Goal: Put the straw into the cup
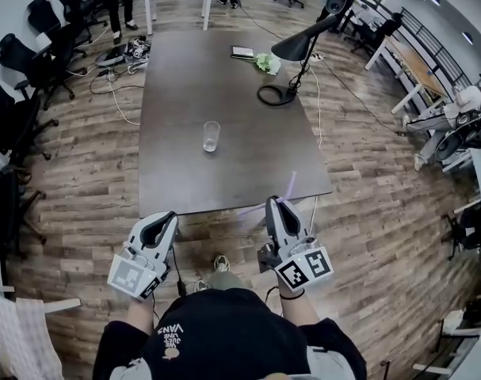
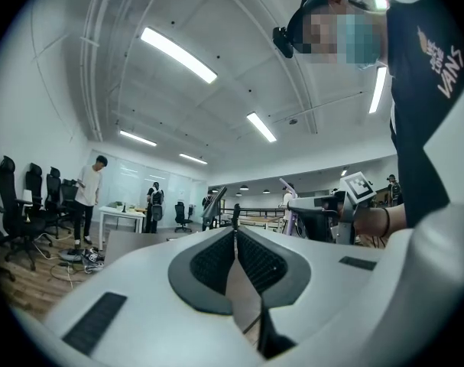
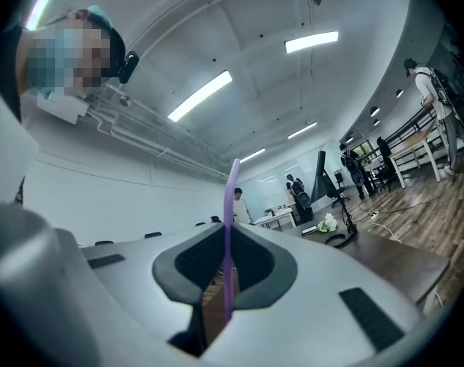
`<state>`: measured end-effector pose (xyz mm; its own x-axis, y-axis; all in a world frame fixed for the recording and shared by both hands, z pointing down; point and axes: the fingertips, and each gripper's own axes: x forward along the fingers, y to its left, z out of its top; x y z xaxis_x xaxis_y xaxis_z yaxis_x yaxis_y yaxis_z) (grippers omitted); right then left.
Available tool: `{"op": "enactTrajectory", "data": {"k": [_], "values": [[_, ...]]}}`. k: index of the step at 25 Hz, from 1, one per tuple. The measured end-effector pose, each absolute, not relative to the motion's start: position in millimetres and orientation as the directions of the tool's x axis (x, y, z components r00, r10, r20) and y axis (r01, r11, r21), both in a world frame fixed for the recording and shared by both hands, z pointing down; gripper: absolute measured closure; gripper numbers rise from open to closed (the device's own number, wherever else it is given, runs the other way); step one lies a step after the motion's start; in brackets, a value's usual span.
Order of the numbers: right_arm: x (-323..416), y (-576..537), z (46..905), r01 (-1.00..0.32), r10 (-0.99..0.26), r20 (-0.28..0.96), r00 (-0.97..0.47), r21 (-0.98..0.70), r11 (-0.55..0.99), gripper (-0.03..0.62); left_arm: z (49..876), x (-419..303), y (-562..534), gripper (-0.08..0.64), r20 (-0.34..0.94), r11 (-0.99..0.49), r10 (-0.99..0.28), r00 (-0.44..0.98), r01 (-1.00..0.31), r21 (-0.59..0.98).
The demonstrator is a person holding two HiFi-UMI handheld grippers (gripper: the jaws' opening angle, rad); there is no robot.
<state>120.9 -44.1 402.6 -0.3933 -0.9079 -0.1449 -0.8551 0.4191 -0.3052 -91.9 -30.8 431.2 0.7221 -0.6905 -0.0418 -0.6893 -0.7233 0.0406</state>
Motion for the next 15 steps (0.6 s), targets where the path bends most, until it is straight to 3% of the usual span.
{"op": "enactTrajectory", "data": {"k": [15], "values": [[157, -134, 406, -0.822, -0.880, -0.153, -0.449, -0.315, 0.475, 0.555, 431, -53, -107, 0.538, -0.038, -0.681, -0.732, 0.680, -0.732, 0.025]]}}
